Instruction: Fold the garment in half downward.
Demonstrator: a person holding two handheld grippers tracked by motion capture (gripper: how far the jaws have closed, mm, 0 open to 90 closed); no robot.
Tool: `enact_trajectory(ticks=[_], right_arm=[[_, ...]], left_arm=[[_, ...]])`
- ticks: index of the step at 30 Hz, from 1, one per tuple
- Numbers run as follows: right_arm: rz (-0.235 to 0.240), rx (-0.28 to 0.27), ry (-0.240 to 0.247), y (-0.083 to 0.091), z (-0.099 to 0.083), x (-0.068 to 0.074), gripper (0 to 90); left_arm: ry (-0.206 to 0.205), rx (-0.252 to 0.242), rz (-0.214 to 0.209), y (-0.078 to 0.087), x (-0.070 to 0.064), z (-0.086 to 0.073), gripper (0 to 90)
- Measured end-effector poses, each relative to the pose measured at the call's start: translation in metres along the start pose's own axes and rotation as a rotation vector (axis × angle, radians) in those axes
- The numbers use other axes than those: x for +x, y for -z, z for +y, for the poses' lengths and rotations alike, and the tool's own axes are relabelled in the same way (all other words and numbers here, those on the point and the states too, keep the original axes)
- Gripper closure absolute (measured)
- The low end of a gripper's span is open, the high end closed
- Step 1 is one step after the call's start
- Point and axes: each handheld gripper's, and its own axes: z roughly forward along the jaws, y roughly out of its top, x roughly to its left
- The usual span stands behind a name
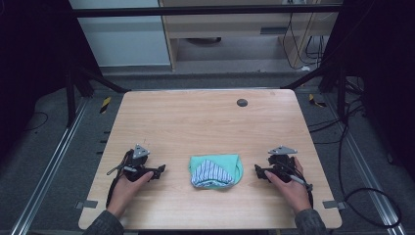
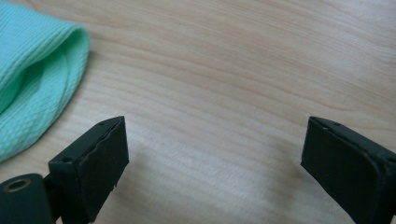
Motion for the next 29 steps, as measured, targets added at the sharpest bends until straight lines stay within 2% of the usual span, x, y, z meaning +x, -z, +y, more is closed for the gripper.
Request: enact_trajectory(ticks=[6,14,20,24,29], right_arm=[[-0.019,-0.003,-0.052,-0.009,0.007,-0.011,7.1],[-0.073,0.0,-0.109,-0.019,0.009,-0.017,6.3],[-0.094,-0.024,-0.112,-0.022,0.008,-0.016,3.8],[-0.1,-0.017,-0.124,-0.023,0.009,-0.014,2.6],[-0.157,-0.011,-0.183,-0.025,0.01,-0.007,0.3]], left_arm=[[0.022,0.006,0.027,-0.005,0.009,-0.002,10.4],[0.019,0.003,0.036,-0.009,0.014,-0.002,8.8],[0.018,0.012,0.043,-0.01,0.016,-0.001,6.3],[0.032,0.018,0.052,-0.01,0.015,-0.001,4.2],[0.057,0.023,0.071,-0.011,0.014,-0.001,1.1]])
